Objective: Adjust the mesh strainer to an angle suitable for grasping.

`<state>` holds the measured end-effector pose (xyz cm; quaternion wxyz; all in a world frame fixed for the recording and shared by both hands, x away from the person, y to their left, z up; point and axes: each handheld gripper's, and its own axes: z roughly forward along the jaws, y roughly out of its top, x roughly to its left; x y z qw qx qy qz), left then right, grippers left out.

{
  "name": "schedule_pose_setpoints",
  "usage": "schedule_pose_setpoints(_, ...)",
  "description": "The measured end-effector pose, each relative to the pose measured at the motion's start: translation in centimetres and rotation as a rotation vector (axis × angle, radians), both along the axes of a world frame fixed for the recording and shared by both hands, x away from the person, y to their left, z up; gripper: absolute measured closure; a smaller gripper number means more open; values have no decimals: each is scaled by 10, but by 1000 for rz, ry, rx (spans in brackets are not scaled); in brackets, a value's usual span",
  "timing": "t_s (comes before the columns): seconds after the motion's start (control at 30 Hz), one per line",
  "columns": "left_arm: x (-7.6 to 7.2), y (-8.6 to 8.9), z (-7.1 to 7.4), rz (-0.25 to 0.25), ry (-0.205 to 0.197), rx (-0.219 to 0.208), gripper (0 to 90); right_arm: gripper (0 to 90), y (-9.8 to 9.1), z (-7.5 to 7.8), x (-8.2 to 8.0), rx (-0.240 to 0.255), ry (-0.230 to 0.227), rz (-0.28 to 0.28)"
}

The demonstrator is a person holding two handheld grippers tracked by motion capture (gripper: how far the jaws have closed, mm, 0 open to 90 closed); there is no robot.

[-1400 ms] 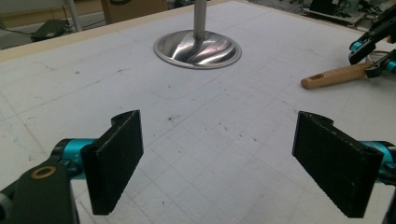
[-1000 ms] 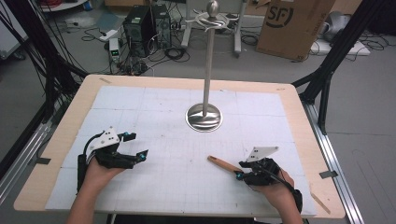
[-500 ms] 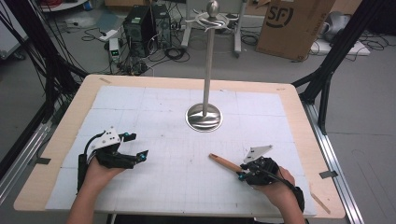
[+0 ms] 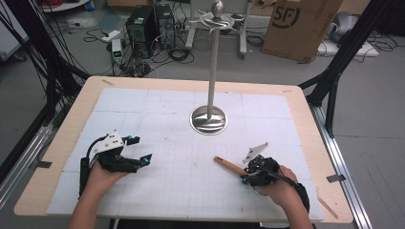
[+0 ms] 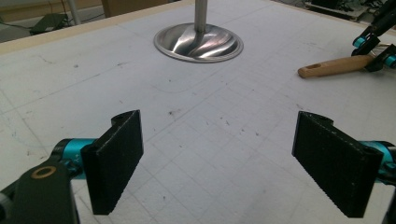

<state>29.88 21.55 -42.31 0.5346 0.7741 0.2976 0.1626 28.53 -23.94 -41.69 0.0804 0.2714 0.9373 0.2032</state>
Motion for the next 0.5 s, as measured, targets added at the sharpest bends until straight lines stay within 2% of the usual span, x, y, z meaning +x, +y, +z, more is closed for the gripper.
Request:
schedule_pose_setpoints(0.07,0,0,0,0,0,1,170,665,4,1,2,-36,13,4)
schedule_pose_setpoints(0.13,0,0,0,-2,1,5,170,666,6,2,4,-51,27,1)
schedule_pose_setpoints(0.3,0,0,-1,1,1,8,170,667,11,3,5,-77,43,-10)
schedule_pose_setpoints(0.5,0,-2,-1,0,4,9,170,672,12,3,5,-82,38,-15)
